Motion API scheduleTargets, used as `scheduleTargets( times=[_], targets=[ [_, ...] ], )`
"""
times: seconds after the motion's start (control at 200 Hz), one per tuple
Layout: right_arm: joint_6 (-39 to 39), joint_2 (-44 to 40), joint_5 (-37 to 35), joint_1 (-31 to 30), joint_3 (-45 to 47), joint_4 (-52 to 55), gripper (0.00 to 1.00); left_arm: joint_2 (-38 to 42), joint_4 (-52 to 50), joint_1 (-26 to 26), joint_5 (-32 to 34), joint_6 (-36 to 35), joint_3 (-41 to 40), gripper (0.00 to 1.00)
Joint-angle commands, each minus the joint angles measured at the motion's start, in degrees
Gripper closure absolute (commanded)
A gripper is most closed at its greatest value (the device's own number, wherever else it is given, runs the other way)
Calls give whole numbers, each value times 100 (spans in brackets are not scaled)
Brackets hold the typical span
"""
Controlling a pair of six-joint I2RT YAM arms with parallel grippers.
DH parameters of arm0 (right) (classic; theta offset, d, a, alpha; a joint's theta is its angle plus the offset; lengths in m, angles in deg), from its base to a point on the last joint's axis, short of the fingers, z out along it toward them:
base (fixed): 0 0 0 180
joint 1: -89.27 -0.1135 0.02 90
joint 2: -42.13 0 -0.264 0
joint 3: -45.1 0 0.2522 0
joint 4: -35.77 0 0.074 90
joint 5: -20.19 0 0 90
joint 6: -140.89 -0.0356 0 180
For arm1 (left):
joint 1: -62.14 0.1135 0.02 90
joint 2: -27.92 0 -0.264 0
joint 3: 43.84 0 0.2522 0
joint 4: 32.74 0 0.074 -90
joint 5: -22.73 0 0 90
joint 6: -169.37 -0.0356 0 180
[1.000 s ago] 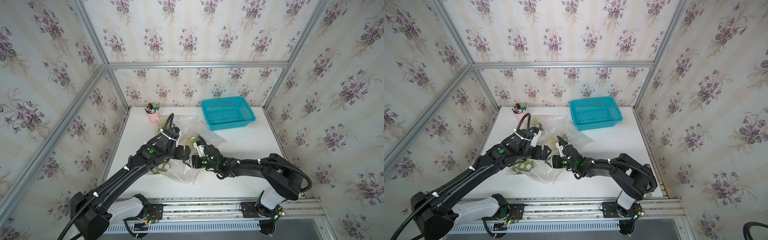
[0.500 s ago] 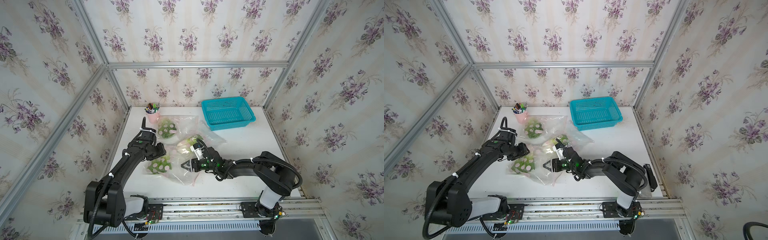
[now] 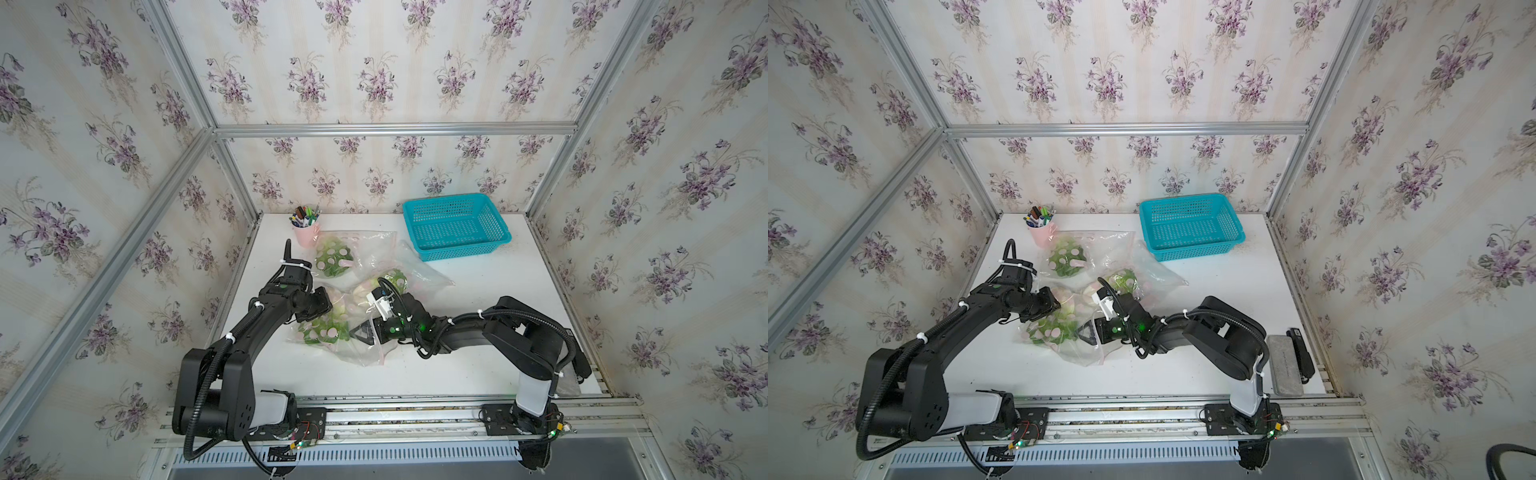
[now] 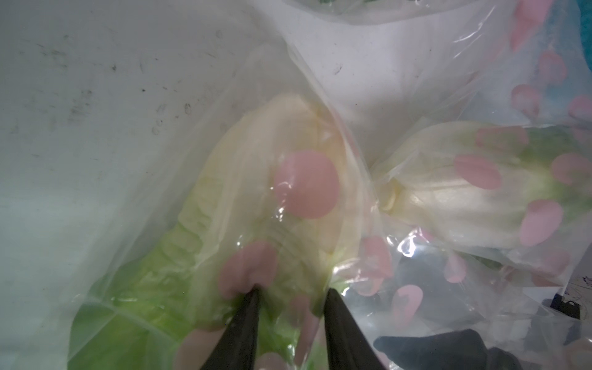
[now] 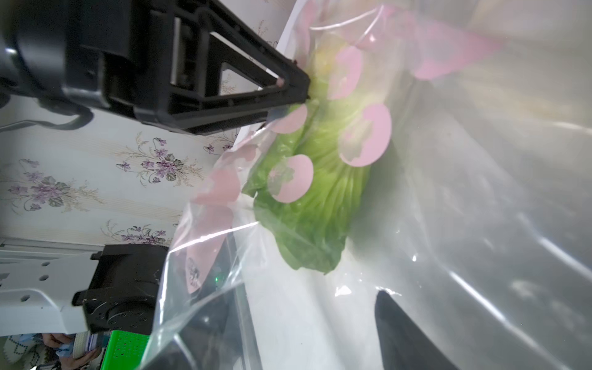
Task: Open the zip-top bag and take out the chinese cabbages
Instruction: Pick up the Chinese cabbage from the zipper food storage bag.
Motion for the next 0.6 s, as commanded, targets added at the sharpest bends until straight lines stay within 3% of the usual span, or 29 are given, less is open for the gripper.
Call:
scheduleTargets(
  times=[0.0, 0.22, 0.595],
  targets=[
    [-101, 164, -24, -67, -136, -198, 29, -2, 21, 52, -138, 73, -67, 65],
    [-82, 463, -101, -174, -438, 7, 16, -140, 261, 302, -538, 168, -271, 68],
    [-220, 1084, -34, -216, -1091, 21, 22, -328, 563, 400, -920, 357, -422, 73]
  ],
)
